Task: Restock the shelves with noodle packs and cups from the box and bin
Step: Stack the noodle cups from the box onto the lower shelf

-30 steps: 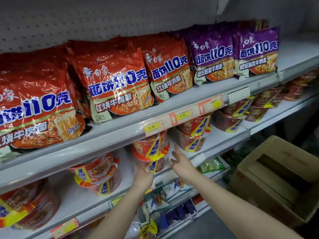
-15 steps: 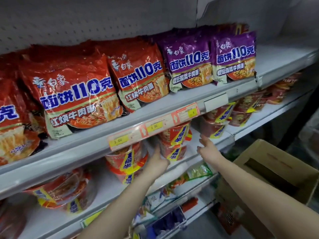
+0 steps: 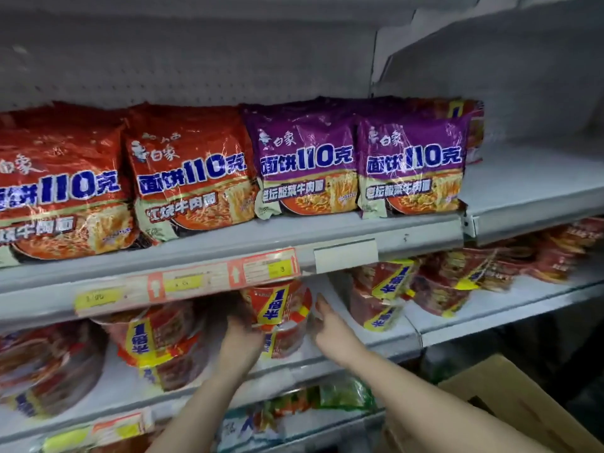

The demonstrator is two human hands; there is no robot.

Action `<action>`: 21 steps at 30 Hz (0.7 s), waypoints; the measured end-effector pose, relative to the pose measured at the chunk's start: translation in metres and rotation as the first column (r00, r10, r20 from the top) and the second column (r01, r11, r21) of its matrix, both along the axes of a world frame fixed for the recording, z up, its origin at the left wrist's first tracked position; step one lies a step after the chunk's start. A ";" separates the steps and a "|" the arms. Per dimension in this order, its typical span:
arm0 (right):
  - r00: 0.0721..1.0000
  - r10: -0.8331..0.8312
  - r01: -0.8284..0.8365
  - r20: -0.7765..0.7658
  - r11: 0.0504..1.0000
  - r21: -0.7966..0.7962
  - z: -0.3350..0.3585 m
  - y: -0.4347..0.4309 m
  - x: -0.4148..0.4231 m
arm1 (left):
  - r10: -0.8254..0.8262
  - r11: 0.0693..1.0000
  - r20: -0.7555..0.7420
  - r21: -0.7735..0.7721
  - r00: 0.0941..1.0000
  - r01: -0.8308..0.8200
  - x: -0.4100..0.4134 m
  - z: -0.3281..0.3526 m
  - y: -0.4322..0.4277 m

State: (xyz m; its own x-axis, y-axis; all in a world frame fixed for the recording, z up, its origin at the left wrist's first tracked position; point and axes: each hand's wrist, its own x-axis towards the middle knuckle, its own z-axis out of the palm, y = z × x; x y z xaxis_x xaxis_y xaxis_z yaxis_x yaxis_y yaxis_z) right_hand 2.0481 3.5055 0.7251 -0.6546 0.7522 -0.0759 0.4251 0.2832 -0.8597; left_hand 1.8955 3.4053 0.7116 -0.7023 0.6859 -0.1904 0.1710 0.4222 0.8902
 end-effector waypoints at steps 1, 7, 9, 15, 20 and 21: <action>0.996 0.034 -0.034 0.081 0.999 -0.008 0.002 0.011 0.010 | 0.066 0.993 0.028 -0.096 0.997 -0.063 0.005 -0.003 -0.002; 0.982 -0.054 0.115 0.181 0.930 -0.348 -0.013 0.079 0.109 | -0.432 0.812 0.100 -0.390 0.896 0.435 0.087 -0.008 0.003; 0.961 -0.137 0.221 0.239 0.902 -0.370 -0.017 0.098 0.139 | -0.490 0.801 0.035 -0.377 0.871 0.465 0.106 -0.007 0.033; 0.927 -0.340 0.366 0.159 0.912 -0.185 0.002 0.122 0.150 | -0.393 0.915 0.025 -0.083 0.919 0.394 0.136 0.037 0.109; 0.957 -0.289 0.290 0.026 0.954 -0.074 0.006 0.123 0.137 | -0.418 0.908 -0.038 -0.055 0.908 0.416 0.148 0.042 0.133; 0.958 -0.286 0.286 0.015 0.954 -0.094 0.003 0.124 0.136 | -0.409 0.912 -0.014 -0.047 0.912 0.408 0.147 0.034 0.134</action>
